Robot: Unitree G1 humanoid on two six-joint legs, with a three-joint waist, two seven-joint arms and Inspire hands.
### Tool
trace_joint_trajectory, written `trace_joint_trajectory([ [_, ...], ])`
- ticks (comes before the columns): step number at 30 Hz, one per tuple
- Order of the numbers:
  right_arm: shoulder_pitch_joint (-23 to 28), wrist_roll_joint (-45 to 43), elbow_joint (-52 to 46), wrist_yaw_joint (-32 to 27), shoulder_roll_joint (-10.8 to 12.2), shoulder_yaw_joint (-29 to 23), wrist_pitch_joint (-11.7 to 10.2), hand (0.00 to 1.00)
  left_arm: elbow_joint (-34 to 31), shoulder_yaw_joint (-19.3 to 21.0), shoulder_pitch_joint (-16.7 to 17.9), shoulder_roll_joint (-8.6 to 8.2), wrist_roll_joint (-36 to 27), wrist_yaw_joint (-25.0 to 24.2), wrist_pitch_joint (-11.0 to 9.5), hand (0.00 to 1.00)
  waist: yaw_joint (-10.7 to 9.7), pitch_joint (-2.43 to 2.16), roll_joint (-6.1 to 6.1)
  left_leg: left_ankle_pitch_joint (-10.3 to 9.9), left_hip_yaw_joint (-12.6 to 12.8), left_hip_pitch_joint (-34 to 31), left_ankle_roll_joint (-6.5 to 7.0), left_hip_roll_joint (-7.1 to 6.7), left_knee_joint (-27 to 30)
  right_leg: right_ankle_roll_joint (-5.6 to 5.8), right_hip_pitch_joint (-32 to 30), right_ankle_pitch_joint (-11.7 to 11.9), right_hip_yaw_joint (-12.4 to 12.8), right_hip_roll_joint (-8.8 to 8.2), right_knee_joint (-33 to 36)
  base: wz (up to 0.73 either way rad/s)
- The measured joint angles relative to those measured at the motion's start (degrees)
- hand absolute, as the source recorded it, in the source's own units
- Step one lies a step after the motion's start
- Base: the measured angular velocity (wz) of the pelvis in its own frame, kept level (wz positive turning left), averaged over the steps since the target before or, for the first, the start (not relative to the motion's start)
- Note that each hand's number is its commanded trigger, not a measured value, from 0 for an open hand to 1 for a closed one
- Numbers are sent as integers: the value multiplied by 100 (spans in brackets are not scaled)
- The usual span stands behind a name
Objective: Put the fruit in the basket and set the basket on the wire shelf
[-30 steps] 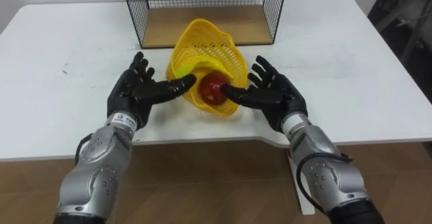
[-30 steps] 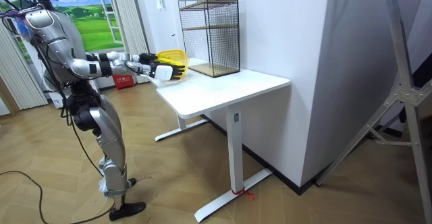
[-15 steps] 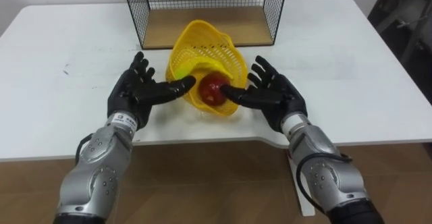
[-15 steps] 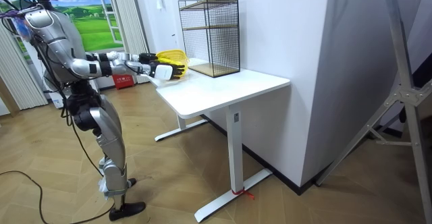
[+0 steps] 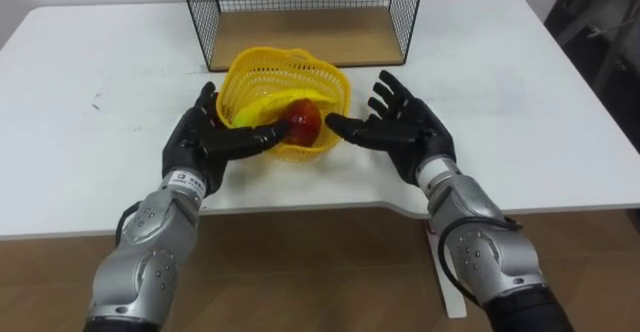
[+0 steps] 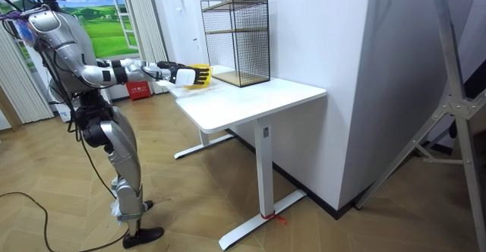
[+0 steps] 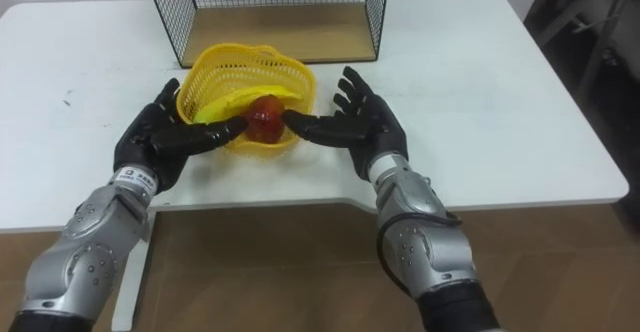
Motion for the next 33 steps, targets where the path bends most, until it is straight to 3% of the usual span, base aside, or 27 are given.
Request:
trace_joint_trajectory([
  [4,-13,0,-59,6,0,-1,-9,0,15,0,0,-2,-2,-56,-1,0,0,-15,27,0,2,9,0,1,-1,0,9,0,3,2,-11,0],
  [33,-11,9,-212,0,-18,6,-34,0,223,3,-1,-2,-16,-96,-40,0,-4,13,33,0,-11,-60,0,2,-15,0,-53,1,-32,1,-24,0],
])
